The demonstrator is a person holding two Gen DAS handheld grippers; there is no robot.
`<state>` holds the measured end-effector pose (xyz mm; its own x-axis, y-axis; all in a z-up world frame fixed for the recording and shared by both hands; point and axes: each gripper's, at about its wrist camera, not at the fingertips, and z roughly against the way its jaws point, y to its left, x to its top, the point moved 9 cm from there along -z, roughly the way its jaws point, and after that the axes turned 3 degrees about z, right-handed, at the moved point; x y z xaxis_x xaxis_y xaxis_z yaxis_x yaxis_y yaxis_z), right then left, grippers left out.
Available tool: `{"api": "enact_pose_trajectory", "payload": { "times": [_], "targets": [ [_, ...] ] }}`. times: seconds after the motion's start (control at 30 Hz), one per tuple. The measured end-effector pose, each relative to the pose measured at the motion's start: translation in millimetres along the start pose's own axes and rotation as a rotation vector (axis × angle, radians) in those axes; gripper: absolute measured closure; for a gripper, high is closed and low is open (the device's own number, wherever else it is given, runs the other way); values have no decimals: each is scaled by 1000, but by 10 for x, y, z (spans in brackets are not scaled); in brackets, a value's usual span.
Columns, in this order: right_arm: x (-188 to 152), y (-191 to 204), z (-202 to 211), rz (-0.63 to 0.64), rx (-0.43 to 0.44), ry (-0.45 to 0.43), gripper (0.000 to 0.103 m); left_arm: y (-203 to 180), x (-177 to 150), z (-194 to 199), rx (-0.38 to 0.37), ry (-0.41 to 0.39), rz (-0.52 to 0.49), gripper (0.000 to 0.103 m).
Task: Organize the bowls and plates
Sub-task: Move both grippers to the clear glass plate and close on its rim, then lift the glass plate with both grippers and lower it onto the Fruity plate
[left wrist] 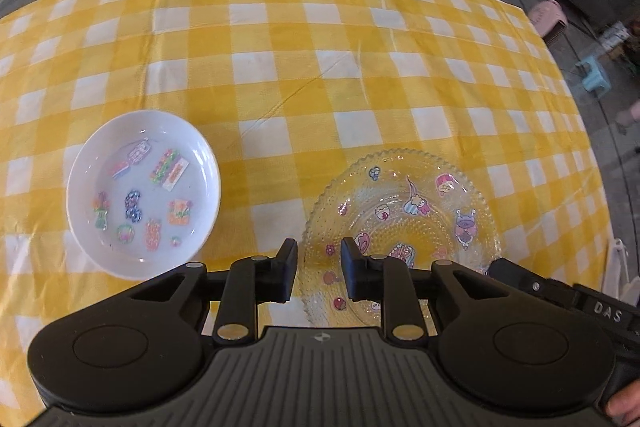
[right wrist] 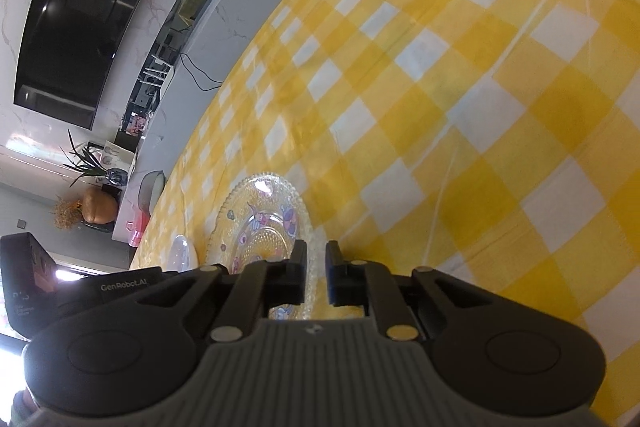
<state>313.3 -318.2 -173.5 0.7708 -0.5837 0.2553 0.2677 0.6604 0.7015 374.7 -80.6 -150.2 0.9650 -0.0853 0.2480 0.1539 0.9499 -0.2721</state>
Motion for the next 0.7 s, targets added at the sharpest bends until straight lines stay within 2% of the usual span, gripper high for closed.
{"api": "enact_pose_trajectory", "payload": {
  "times": [0.23,0.47,0.53,0.7],
  "targets": [
    [-13,4,-42,0,16,7,93,14,8,-6,-68,0,7,84],
    [-36,41,-77,21,19,8,94,1,-10,11,-70,-23,-1,87],
    [-34,23,-77,9,20,8,97,15,-26,69,-69,-43,-4,88],
    [-13,-83,-50,-87,40,12,97,-3,-27,199,-100,-66,17,93]
  ]
}}
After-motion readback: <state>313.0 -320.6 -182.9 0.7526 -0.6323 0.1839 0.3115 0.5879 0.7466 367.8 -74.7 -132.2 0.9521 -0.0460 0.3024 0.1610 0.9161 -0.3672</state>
